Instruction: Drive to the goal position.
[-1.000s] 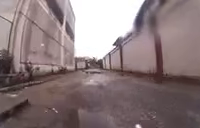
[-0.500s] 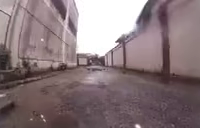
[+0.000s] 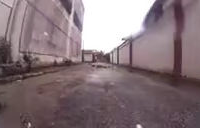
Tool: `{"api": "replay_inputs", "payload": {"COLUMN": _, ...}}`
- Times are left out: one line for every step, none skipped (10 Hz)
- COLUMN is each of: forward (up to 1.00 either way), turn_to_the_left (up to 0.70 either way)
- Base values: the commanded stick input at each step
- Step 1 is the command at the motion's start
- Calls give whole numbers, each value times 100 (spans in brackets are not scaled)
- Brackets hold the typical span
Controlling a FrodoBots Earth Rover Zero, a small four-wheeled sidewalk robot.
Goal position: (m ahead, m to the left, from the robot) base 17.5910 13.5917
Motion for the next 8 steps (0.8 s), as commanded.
{"api": "replay_inputs", "payload": {"forward": 70, "turn_to_the_left": -23}}
{"api": "replay_inputs", "payload": {"forward": 70, "turn_to_the_left": -23}}
{"api": "replay_inputs", "payload": {"forward": 70, "turn_to_the_left": -23}}
{"api": "replay_inputs", "payload": {"forward": 70, "turn_to_the_left": -23}}
{"api": "replay_inputs", "payload": {"forward": 70, "turn_to_the_left": -7}}
{"api": "replay_inputs", "payload": {"forward": 70, "turn_to_the_left": 12}}
{"api": "replay_inputs", "payload": {"forward": 70, "turn_to_the_left": 12}}
{"api": "replay_inputs", "payload": {"forward": 70, "turn_to_the_left": 12}}
